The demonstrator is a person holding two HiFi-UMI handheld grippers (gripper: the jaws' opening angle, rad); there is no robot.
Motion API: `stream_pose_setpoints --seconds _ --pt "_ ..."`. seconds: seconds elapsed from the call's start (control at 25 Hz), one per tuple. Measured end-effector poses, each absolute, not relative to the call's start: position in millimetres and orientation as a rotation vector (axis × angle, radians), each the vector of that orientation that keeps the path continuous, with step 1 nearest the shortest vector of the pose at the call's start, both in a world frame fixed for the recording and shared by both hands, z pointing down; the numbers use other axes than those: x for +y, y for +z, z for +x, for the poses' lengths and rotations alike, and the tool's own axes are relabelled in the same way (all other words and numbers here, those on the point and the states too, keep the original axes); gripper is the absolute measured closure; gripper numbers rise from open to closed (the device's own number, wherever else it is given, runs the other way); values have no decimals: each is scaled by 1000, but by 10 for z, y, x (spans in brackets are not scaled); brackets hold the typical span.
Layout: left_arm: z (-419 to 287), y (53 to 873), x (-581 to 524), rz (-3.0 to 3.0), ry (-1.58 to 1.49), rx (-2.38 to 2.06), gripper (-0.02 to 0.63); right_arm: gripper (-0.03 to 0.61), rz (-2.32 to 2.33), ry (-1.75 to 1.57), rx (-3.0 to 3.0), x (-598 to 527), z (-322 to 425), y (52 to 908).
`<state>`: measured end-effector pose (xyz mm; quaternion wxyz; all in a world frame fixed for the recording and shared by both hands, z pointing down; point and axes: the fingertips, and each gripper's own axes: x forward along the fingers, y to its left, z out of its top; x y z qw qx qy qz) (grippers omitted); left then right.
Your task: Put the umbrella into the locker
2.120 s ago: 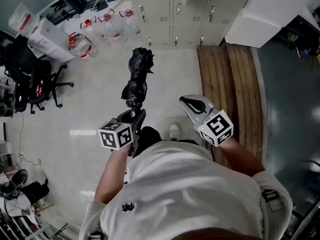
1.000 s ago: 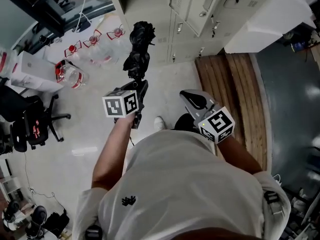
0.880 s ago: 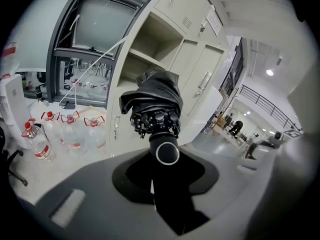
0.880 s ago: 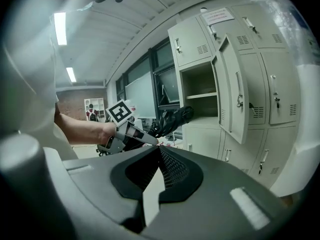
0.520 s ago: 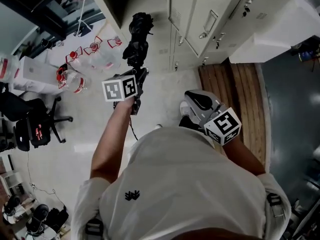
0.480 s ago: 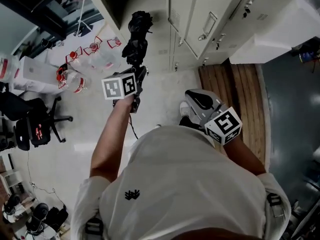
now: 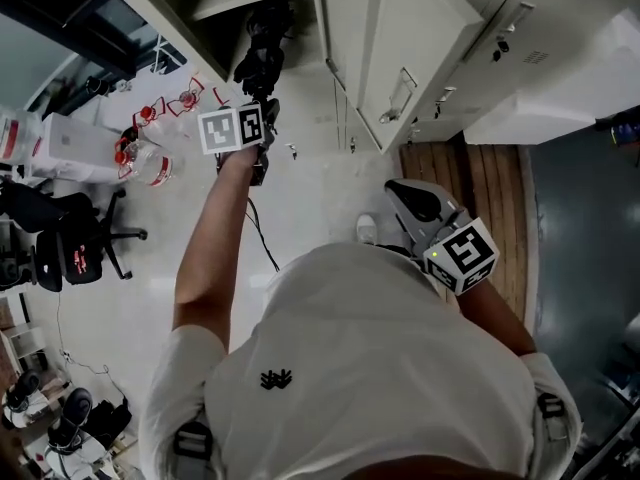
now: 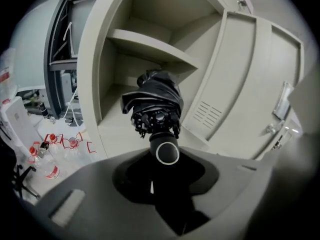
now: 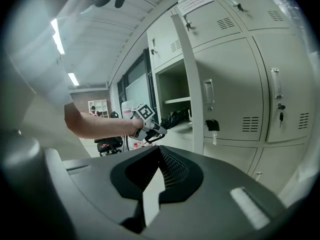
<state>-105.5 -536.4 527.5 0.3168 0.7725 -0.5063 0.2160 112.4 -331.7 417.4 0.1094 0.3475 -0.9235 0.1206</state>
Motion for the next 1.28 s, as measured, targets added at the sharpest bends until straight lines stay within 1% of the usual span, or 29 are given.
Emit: stream_pose_setpoints --seconds 0.56,1.16,1.28 --pt "-1124 5369 -6450 1969 737 -1442 451 577 1014 360 -2719 -3713 1445 4143" --pt "-1137 5465 -6949 1896 935 -1479 439 578 1080 422 -2705 -3788 1594 4133" --pt "-1138 5453 -7047 1886 912 -1482 434 578 1090 434 -2698 -3772 1610 4146"
